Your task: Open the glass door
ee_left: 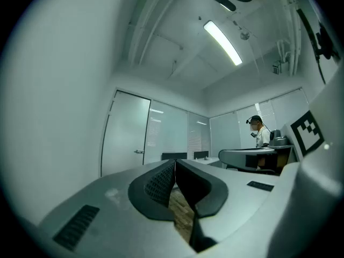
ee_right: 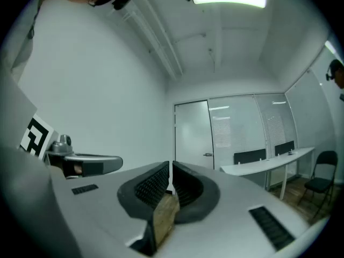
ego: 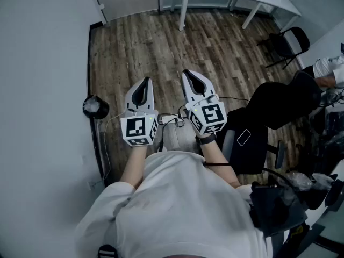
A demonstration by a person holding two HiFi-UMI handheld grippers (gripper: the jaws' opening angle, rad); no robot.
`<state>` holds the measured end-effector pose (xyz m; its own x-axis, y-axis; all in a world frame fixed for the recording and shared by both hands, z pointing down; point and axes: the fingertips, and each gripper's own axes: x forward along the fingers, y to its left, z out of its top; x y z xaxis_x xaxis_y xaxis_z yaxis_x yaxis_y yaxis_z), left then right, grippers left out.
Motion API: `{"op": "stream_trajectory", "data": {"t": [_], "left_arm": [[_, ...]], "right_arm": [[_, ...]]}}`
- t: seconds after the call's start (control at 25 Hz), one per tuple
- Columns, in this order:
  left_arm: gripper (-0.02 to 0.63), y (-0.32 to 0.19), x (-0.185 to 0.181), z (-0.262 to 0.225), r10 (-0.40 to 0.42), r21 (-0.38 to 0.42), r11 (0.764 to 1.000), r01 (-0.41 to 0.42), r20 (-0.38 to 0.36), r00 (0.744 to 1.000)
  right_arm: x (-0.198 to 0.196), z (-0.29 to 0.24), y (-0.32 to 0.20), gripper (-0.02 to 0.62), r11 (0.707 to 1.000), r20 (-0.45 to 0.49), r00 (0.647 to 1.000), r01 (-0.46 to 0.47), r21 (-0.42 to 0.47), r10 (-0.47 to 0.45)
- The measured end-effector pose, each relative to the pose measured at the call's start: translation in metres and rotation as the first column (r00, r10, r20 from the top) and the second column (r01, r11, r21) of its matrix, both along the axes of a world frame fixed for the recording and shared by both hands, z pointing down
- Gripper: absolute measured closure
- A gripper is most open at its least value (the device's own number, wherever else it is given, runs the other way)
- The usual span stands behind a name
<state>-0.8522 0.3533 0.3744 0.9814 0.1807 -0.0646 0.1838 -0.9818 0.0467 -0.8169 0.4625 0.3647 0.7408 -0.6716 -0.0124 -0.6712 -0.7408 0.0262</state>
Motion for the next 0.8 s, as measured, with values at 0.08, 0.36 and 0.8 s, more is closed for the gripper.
{"op": "stream_trajectory", "data": {"t": [0.08, 0.36, 0.8], "left_arm": [[0.601, -0.008, -0.003, 0.004, 0.004, -0.005, 1.000, -0.004, 0.003, 1.000], [0.601, -0.035, -0.008, 0.017, 0.024, -0.038, 0.999, -0.023, 0.027, 0.999], [0.601, -0.022, 0.056, 0.037, 0.022, -0.075, 0.997, -0.016, 0.083, 0.996]], "right_arm": [[-0.004, 0.002, -0.008, 0.574, 0.999, 0.003, 1.000, 0.009, 0.040, -0.009], [-0.014, 0.014, -0.032, 0.574, 1.000, 0.012, 1.000, -0.004, 0.010, 0.004], [0.054, 0.036, -0.001, 0.574, 0.999, 0.078, 0.996, -0.039, 0.007, 0.038]]}}
